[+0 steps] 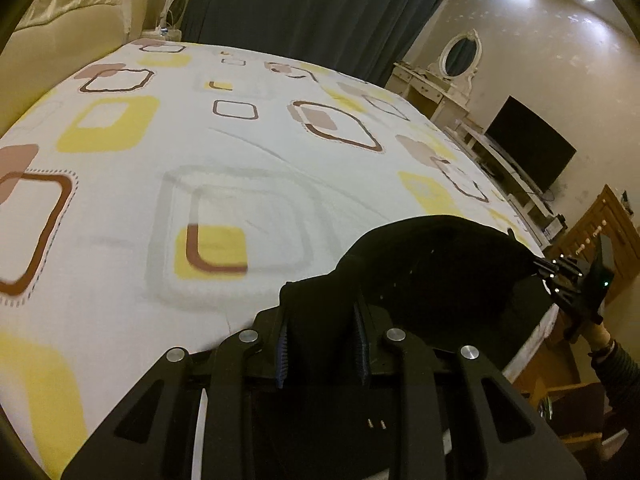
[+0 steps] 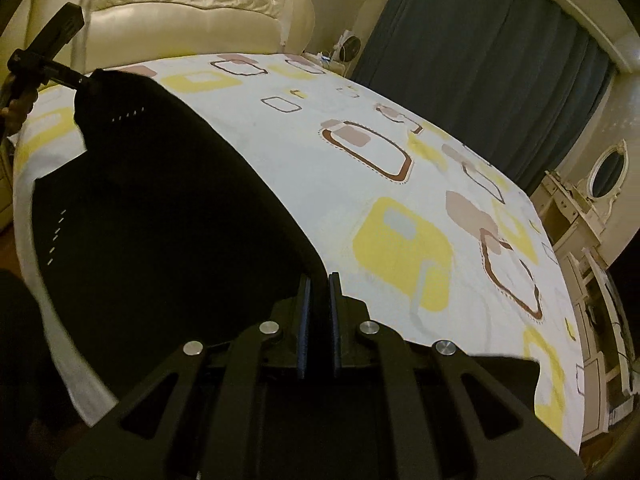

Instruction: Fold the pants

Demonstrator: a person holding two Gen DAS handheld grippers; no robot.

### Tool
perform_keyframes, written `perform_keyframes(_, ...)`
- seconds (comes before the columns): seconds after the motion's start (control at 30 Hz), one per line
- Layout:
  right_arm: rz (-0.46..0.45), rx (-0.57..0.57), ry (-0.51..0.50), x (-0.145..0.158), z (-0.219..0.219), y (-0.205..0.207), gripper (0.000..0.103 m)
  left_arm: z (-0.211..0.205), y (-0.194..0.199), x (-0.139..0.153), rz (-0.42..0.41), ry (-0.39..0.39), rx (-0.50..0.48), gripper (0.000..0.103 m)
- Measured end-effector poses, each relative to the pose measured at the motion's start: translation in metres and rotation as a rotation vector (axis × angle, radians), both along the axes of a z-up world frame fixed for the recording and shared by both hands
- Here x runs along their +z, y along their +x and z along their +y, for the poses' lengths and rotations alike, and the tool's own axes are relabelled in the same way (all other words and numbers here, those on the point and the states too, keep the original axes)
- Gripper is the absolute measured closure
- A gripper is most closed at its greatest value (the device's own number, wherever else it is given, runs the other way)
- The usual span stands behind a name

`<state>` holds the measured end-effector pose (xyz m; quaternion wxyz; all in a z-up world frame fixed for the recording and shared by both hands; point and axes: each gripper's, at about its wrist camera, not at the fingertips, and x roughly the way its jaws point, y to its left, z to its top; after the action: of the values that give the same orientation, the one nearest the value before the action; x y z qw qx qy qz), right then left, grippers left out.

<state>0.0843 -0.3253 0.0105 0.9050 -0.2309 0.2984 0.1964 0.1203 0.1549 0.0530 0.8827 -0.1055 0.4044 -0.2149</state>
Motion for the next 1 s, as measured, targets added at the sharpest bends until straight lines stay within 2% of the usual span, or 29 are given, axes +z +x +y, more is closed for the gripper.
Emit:
perform_keyframes(0.27,0.052,0.018,-0.03,-0.032,0.001,-0.056,0.095,0.015,-0.055,-0.031,0.066,-0.058,0.043,0.076)
perform_keyframes(0.53,0.129,0.035,-0.082,-0.072,0.013,-0.081,0.095,0.012,-0.08,-0.065,0.119,-0.019,0.047,0.075)
perform_keyframes(0.77,0.153,0.031,-0.102,-0.09,0.017,-0.09,0.095,0.019,-0.089,-0.088,0.181,-0.009,0.072,0.07)
perform_keyframes(0.87,0.164,0.018,-0.085,-0.092,0.016,-0.088,0.095,0.028,-0.097,-0.094,0.212,-0.07,0.094,0.069)
perform_keyframes(1.0,0.168,0.01,-0.071,-0.092,0.015,-0.087,0.095,0.044,-0.114,-0.096,0.262,-0.255,0.137,0.048)
